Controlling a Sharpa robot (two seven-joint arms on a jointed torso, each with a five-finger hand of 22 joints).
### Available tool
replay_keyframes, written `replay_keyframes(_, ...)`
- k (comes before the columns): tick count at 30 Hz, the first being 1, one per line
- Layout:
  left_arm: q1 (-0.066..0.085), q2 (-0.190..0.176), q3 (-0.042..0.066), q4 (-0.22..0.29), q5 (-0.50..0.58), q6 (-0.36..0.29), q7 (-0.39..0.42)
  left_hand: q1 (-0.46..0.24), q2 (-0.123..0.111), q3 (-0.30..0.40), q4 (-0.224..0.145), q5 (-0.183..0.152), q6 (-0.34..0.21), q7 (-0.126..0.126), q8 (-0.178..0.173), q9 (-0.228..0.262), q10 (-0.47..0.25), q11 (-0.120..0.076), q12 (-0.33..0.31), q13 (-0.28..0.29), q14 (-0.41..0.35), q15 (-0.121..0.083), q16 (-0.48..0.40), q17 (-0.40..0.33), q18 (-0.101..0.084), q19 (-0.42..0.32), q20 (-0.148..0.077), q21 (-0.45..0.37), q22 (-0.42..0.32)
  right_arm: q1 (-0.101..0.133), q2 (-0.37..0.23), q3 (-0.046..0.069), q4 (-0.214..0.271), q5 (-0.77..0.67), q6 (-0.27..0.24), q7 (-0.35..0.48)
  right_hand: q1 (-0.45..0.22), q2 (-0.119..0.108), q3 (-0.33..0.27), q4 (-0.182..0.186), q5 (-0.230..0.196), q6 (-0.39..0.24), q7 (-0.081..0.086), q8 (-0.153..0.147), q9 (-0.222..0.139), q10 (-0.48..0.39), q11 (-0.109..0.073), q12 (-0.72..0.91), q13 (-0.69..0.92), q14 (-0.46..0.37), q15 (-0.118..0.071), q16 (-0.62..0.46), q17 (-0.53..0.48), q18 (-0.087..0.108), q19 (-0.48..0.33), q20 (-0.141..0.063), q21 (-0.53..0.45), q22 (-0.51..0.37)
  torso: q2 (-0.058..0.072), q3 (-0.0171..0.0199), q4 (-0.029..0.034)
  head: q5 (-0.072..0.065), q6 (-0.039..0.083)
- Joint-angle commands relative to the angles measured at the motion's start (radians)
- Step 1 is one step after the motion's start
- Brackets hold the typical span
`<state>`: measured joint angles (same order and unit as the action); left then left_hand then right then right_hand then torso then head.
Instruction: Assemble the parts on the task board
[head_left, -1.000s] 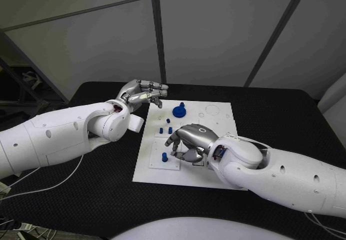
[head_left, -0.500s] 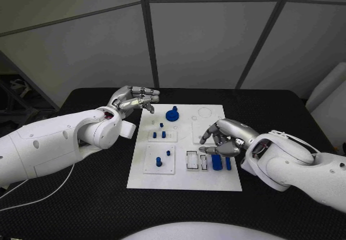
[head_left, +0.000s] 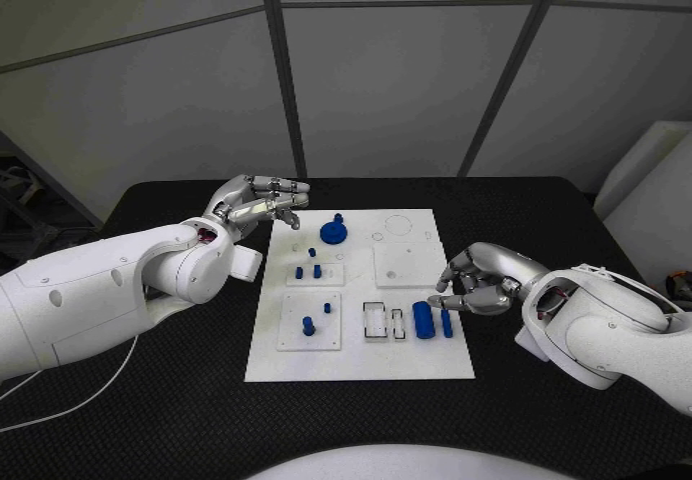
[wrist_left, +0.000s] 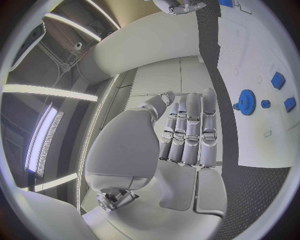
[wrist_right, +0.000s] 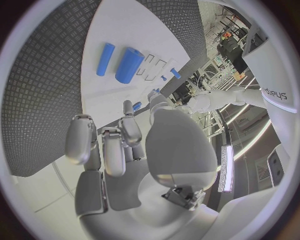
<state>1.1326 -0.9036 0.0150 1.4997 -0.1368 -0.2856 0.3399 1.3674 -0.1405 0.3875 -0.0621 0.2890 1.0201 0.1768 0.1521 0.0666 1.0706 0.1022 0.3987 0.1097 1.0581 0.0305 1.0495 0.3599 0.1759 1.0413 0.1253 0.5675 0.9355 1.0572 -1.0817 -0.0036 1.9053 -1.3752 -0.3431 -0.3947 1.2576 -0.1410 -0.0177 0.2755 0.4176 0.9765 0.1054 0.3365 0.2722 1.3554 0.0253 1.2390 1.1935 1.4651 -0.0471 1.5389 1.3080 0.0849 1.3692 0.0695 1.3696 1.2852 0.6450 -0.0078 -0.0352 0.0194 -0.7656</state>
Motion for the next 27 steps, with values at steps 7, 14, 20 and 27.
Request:
replay_keyframes(7, 0.001, 0.0, 0.001, 0.003, 0.001, 0.011, 0.007, -0.002, 0.008, -0.007, -0.002, -0.002, -0.005, -0.001, -0.002, 0.0, -0.008, 0.001, 0.005, 0.002, -0.008, -0.001, -0.003, -0.002, 0.005, -0.005, 0.001, -0.004, -0.001, -0.021, 0.033, -0.001, -0.013, -0.064, 0.033, -0.1, -0.02, 0.01, -0.064, 0.017, -0.014, -0.029, 0.0, 0.028, 0.026, -0.01, 0.002, 0.005, 0.012, 0.092, 0.009, 0.005, 0.198, -0.015, 0.003, 0.004, -0.002, -0.003, 0.0, -0.0004, -0.0002, -0.004, 0.0)
replay_keyframes(14, 0.001, 0.0, 0.001, 0.003, 0.001, 0.012, 0.008, -0.002, 0.008, -0.007, -0.002, -0.002, -0.005, -0.001, -0.002, 0.0, -0.008, 0.001, 0.005, 0.002, -0.008, -0.001, -0.003, -0.002, 0.005, -0.005, 0.001, -0.004, -0.001, -0.032, 0.061, -0.002, -0.037, -0.086, 0.052, -0.122, -0.029, 0.016, -0.082, 0.017, -0.02, -0.034, -0.001, 0.039, 0.035, -0.008, 0.002, 0.008, 0.018, 0.092, 0.009, 0.005, 0.199, -0.015, 0.002, 0.004, -0.003, -0.004, 0.0, -0.0014, 0.0015, -0.005, -0.002)
replay_keyframes(20, 0.001, -0.002, 0.001, 0.004, 0.001, 0.012, 0.007, -0.002, 0.008, -0.007, -0.002, -0.002, -0.005, -0.001, -0.002, 0.0, -0.008, 0.001, 0.005, 0.002, -0.008, -0.001, -0.003, -0.002, 0.005, -0.005, 0.001, -0.004, -0.001, -0.048, 0.074, -0.003, -0.046, -0.107, 0.069, -0.14, -0.033, 0.02, -0.092, 0.018, -0.025, -0.036, -0.002, 0.045, 0.04, -0.007, 0.002, 0.01, 0.022, 0.092, 0.009, 0.005, 0.199, -0.015, 0.002, 0.005, -0.003, -0.003, 0.001, -0.0003, -0.0006, -0.001, -0.004)
replay_keyframes(27, 0.0, -0.004, 0.001, 0.004, 0.001, 0.012, 0.007, -0.003, 0.008, -0.008, -0.001, -0.002, -0.004, -0.002, -0.002, 0.001, -0.008, 0.0, 0.006, 0.002, -0.008, -0.001, -0.003, -0.002, 0.005, -0.005, 0.002, -0.004, -0.001, -0.057, 0.088, -0.003, -0.057, -0.128, 0.092, -0.151, -0.037, 0.025, -0.101, 0.018, -0.032, -0.036, -0.003, 0.053, 0.046, -0.007, 0.001, 0.01, 0.025, 0.092, 0.008, 0.004, 0.197, -0.015, 0.001, 0.004, -0.005, -0.005, 0.001, -0.0011, -0.0004, 0.0, -0.009)
